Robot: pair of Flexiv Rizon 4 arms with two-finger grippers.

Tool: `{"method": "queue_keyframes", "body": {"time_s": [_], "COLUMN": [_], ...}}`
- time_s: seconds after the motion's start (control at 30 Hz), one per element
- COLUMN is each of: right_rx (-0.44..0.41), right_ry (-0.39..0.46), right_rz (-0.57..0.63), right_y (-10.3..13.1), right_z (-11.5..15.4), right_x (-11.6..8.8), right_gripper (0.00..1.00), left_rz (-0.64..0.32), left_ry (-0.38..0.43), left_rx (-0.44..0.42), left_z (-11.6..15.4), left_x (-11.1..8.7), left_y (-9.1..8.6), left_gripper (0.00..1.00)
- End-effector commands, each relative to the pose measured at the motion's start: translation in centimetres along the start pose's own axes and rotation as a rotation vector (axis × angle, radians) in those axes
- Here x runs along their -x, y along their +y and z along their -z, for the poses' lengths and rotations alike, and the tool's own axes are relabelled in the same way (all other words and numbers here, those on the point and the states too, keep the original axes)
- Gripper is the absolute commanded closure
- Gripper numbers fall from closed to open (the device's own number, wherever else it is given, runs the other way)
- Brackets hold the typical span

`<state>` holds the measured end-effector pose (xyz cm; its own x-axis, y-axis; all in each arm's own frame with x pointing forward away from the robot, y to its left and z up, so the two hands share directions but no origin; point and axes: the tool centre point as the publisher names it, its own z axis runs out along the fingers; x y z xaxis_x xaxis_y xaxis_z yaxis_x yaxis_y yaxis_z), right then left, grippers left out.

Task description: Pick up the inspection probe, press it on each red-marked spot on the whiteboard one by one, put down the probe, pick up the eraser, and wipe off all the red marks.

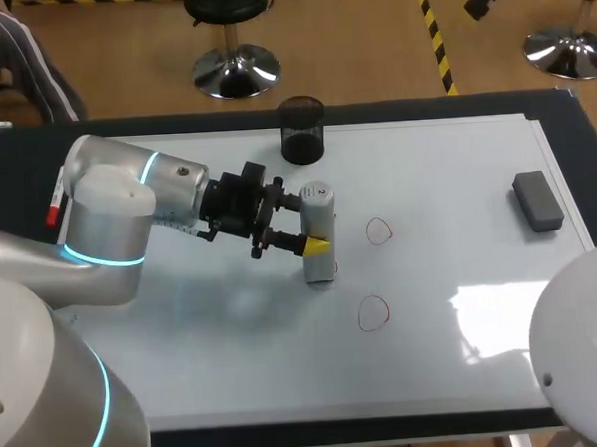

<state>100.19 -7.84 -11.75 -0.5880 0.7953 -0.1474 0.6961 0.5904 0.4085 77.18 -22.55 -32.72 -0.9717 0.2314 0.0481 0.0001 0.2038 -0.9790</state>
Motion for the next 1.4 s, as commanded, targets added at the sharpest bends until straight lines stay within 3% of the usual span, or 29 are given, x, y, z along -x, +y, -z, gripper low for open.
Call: {"method": "queue_keyframes", "body": {"time_s": [0.03, 0.27, 0.77, 1.03, 1.4], "right_rx": [-0.006, -0.021, -0.122, -0.135, -0.233], "right_ry": [0.000, 0.036, -0.044, -0.041, -0.028], "right_rz": [0.000, -0.036, -0.167, -0.222, -0.323], "right_y": [0.1, -1.1, -5.1, -7.7, -11.2], "right_z": [0.1, -0.4, 0.7, 1.5, 1.0], "right_x": [0.1, 0.3, 0.1, -0.1, 0.3], "right_gripper": [0.00, 0.00, 0.00, 0.00, 0.00], "left_rz": [0.001, 0.001, 0.001, 0.001, 0.001], "left_ry": [0.000, 0.000, 0.000, 0.000, 0.000], "left_rx": [0.000, 0.000, 0.000, 0.000, 0.000], "left_z": [-0.1, -0.1, -0.1, -0.1, -0.1], "left_x": [-0.1, -0.1, -0.1, -0.1, -0.1], "left_y": [0.6, 0.6, 0.6, 0.6, 0.6], "left_gripper": [1.00, 1.00, 1.00, 1.00, 1.00]}}
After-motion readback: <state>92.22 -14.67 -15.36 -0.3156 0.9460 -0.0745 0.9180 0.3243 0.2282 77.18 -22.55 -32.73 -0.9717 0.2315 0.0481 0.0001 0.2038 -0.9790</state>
